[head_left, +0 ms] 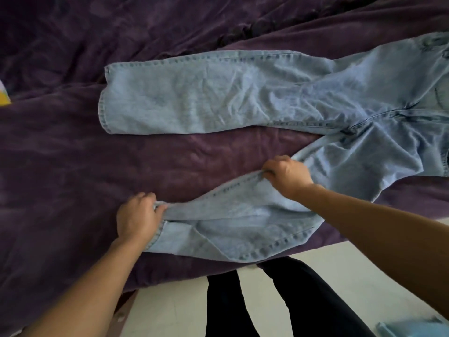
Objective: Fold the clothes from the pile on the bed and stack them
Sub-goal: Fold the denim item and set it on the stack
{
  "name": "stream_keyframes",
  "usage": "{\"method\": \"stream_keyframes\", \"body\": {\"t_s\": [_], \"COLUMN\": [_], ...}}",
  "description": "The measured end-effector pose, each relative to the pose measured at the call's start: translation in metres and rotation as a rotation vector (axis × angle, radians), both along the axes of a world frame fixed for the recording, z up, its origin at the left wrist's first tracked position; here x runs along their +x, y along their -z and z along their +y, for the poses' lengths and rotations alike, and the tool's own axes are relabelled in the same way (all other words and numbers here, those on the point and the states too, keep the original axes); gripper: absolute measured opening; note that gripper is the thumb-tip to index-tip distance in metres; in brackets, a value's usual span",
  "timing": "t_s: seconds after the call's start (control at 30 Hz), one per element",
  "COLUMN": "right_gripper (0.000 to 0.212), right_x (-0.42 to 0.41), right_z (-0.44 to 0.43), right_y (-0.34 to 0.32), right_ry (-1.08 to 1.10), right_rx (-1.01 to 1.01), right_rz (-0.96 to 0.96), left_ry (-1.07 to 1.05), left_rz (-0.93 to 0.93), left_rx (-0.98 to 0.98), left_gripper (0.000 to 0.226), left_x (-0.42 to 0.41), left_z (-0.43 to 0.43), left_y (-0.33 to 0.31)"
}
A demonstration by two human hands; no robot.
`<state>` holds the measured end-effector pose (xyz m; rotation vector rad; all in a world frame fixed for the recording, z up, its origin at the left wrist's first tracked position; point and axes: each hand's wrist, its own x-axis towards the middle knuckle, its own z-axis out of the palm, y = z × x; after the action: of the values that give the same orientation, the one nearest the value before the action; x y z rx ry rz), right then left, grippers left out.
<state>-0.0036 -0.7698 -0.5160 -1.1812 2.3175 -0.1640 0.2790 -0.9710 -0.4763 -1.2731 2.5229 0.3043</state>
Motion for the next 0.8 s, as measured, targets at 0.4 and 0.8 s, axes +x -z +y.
{"method": "stream_keyframes", "body": {"t_s": [0.4,0.8], "right_gripper": [0.041,0.043], "right_x": [0.046,0.205], "right_z": [-0.090,-0.051], "right_y": [-0.028,0.003], "right_ry": [0.211,-0.080], "right_rx": [-0.244,-0.013], "right_rz": [0.141,-0.255], "left_ry": [0.253,0.744], "left_rz": [0.185,-0.115], "left_rx": [-0.124,-0.024], "left_gripper": [0.064,0.020], "left_x": [-0.004,0.046], "left_z": [-0.116,-0.093], "left_y": [-0.015,0.008]}}
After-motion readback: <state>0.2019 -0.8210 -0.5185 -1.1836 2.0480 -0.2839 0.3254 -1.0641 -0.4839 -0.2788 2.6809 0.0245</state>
